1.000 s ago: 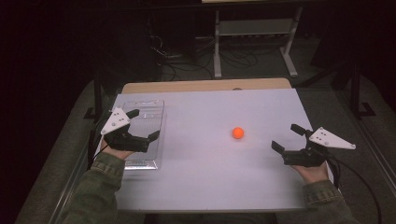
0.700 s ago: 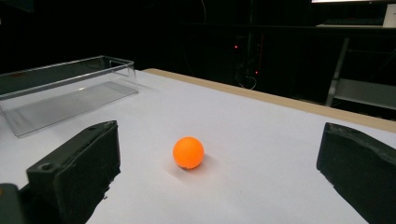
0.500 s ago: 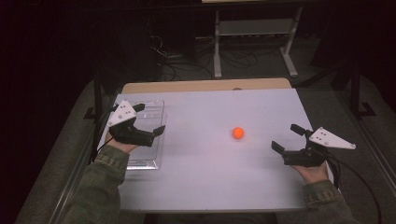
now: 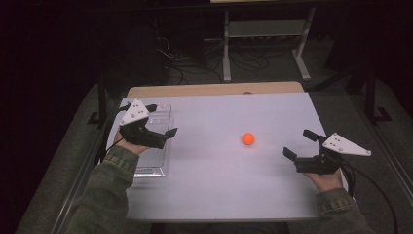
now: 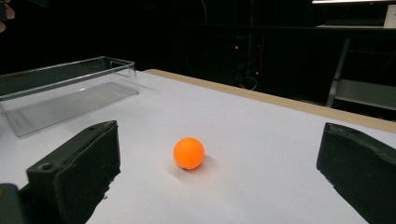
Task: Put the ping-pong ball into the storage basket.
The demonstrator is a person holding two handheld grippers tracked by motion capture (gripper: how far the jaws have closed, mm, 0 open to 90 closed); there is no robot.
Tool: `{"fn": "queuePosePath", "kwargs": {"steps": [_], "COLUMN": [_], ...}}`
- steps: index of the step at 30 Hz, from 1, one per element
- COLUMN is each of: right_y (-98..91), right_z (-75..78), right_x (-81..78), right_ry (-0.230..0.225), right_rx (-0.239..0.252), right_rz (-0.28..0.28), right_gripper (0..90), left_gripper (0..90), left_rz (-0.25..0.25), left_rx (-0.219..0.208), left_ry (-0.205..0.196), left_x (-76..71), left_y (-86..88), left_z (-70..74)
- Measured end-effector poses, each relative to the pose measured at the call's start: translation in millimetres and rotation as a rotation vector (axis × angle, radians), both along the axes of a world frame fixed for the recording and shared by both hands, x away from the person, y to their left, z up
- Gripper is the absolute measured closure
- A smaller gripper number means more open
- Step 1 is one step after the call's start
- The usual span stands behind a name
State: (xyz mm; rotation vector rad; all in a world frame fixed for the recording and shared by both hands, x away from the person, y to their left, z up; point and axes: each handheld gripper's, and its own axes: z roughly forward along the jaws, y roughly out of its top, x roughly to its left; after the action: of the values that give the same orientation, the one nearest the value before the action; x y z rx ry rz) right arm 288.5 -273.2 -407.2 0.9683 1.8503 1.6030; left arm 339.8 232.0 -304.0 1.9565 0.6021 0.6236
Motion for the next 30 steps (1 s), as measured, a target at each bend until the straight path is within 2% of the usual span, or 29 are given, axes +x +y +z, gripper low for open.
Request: {"fn": "queuePosePath", "kwargs": {"steps": [7,22,30], "right_y": [0.0,1.2,1.0], "right_z": [0.1,-0.6,-0.9], "right_x": [-0.2,-0.1,-0.2], "right_ry": [0.000,0.004,0.004], "right_rx": [-0.001,-0.008,-0.011], "right_rz": [0.001,0.007,0.011], "right_gripper": [0.0,0.0,0.0], "left_gripper": [0.0,0.0,0.0], "left_rz": [-0.026,-0.068,-0.094], "left_rx": [0.031,0.058,0.087], "left_ry": [-0.002,0.016,0.022], "left_x": [3.7,17.7,23.2], "left_y": [-11.1,-29.0,-39.8], "left_z": [7.2,15.1,16.7]}}
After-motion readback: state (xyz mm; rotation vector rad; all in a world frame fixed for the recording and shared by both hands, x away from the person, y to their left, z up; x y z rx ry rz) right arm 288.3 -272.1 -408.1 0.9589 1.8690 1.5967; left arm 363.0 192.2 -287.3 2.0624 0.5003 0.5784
